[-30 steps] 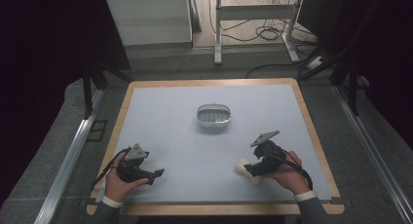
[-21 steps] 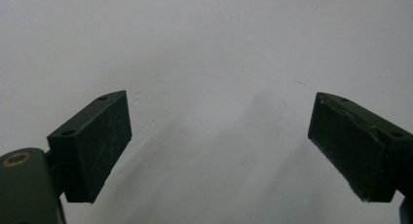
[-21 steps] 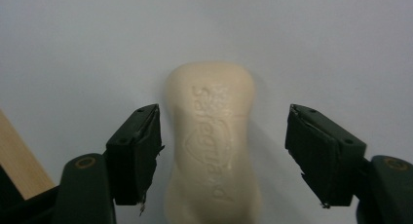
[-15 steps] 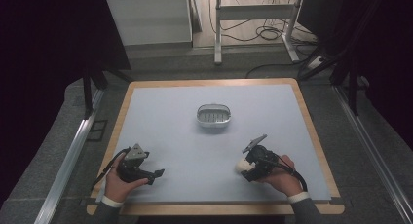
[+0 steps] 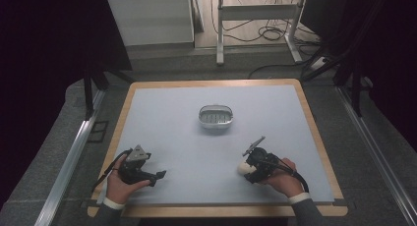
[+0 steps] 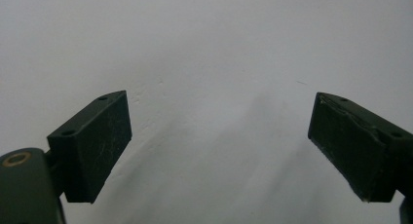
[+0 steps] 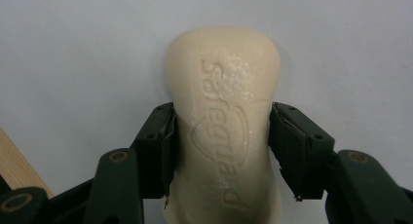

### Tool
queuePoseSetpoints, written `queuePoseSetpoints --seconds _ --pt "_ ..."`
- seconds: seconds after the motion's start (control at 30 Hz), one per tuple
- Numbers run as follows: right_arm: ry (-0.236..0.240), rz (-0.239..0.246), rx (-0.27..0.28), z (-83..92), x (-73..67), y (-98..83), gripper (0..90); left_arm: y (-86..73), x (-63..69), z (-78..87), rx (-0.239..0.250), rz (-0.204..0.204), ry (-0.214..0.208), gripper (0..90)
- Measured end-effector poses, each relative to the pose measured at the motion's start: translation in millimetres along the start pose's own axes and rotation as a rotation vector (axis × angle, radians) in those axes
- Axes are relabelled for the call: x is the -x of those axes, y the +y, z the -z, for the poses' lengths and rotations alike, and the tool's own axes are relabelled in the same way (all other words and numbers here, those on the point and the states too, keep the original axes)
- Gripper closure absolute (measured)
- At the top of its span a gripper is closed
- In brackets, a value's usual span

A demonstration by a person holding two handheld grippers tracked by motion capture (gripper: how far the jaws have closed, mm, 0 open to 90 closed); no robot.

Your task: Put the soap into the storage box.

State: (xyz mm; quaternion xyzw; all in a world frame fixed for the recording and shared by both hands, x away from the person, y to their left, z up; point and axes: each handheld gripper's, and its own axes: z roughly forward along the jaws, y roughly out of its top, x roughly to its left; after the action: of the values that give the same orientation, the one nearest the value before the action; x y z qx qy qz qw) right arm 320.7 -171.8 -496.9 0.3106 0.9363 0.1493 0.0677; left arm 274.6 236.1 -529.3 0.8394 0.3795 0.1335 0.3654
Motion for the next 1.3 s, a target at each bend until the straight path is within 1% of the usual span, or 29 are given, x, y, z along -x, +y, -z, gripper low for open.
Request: queuePoseSetpoints --seconds 0.1,0.2,0.3,0.33,0.4,0.47,0.53,0.57,0.6,0.63,0.67,0.9,1.0,1.17,1.3 --pt "0.0 0.0 -0.016 -1.9 -0.5 1.0 44.9 0.0 0.0 0.0 0.001 0.0 0.0 9.1" --pt "0.004 0.002 -0.02 -1.5 -0.4 1.9 48.4 0.0 0.2 0.4 0.002 0.001 -0.001 9.1" --pt "0.007 -0.004 -0.027 -1.2 0.1 2.9 48.9 0.1 -0.1 1.1 0.003 0.001 0.0 9.2" --pt "0.007 -0.004 -0.037 -1.0 -0.2 4.4 49.0 0.1 -0.3 1.5 0.005 0.002 0.001 9.2" --pt "0.008 -0.005 -0.038 -1.0 0.0 4.7 49.0 0.0 -0.4 1.6 0.006 0.003 0.001 9.2" --pt "0.023 -0.001 -0.038 1.2 0.9 5.7 49.1 0.1 -0.6 1.8 0.007 0.002 0.002 9.2" --pt "0.02 -0.001 -0.037 2.8 0.8 6.1 49.1 0.1 -0.5 1.8 0.006 0.002 0.003 9.2" --pt "0.0 0.003 -0.016 6.2 1.4 6.6 49.2 0.1 -0.4 1.7 0.005 0.002 0.002 9.2" --pt "-0.017 -0.003 0.004 8.5 2.1 6.7 49.2 0.1 -0.4 1.7 0.006 0.003 0.001 9.2" --pt "-0.023 -0.007 0.012 10.0 3.1 6.7 49.1 0.1 -0.4 1.8 0.006 0.002 0.001 9.2" --pt "-0.019 -0.006 0.014 11.8 4.5 6.6 49.1 0.1 -0.5 1.8 0.006 0.002 0.002 9.2" --pt "-0.033 -0.012 0.042 21.2 11.5 5.5 49.1 0.0 -0.2 0.6 0.0 -0.001 0.001 9.2" --pt "-0.031 -0.016 0.049 23.1 14.1 5.1 49.1 0.0 0.4 -0.7 -0.003 -0.002 -0.003 9.2" --pt "-0.046 -0.026 0.067 24.4 19.0 5.7 49.1 0.0 0.4 -1.1 -0.005 -0.002 -0.002 9.1" --pt "-0.05 -0.031 0.082 27.5 21.5 9.0 49.1 0.0 0.6 -1.2 -0.005 -0.002 -0.002 9.2"
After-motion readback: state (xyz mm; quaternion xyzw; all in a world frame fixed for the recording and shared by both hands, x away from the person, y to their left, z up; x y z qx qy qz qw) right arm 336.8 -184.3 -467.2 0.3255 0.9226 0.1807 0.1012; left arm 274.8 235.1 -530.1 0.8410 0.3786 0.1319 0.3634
